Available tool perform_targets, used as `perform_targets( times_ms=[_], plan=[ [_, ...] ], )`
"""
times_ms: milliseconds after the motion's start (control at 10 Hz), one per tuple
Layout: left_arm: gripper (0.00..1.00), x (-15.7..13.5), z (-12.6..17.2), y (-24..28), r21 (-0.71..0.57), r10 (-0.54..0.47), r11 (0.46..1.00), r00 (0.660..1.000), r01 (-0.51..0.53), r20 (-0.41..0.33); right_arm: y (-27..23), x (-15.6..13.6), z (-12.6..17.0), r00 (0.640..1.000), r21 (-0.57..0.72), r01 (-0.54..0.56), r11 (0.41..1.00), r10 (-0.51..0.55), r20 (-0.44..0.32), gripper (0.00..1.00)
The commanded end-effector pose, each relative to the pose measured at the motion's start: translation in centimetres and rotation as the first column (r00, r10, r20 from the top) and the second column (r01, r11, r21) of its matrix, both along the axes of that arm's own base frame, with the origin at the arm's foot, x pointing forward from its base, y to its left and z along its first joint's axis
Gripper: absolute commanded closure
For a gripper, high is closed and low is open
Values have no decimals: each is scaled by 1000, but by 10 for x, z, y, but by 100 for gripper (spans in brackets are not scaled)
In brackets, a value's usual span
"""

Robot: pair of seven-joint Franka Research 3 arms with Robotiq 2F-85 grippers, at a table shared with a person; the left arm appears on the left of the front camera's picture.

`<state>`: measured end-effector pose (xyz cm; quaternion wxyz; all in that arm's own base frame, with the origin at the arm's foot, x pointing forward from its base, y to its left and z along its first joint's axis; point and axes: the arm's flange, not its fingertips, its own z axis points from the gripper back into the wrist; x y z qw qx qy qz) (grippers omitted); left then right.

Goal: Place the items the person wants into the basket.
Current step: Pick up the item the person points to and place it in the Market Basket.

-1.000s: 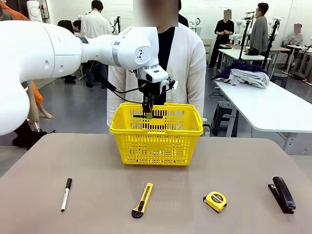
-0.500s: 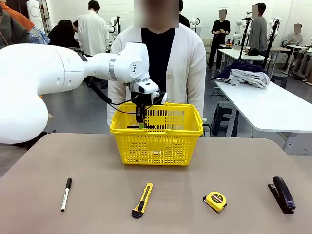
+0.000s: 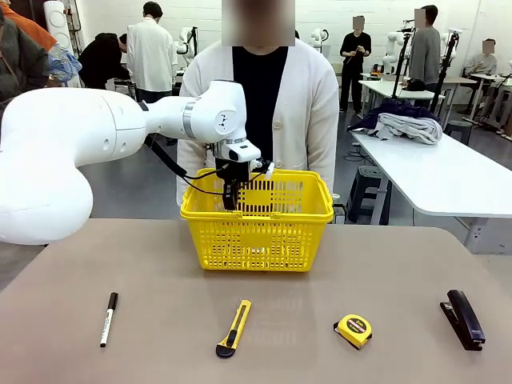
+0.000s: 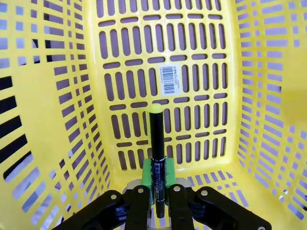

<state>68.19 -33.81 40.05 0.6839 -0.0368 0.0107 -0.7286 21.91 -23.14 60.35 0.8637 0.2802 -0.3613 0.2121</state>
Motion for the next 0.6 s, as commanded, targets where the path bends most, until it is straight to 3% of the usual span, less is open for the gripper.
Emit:
perform_targets(
  times_ms=[0,200,300,400,500],
  plan=[
    [89,15,5,-14,2,-17,1000,1000,17,-2,0,1,0,1000,12,-16,1000,16,18,0],
    [89,12,4,-21,1,-39,999,999,39,3,0,1,0,1000,12,-16,1000,16,18,0],
    [32,11,4,-23,-1,-42,999,999,42,4,0,1,0,1000,12,-16,1000,16,18,0],
    [29,11,3,-22,-3,-44,999,999,44,2,0,1,0,1000,12,-16,1000,16,18,0],
    [0,11,3,-22,-3,-44,999,999,44,0,0,1,0,1000,12,-16,1000,16,18,0]
  ],
)
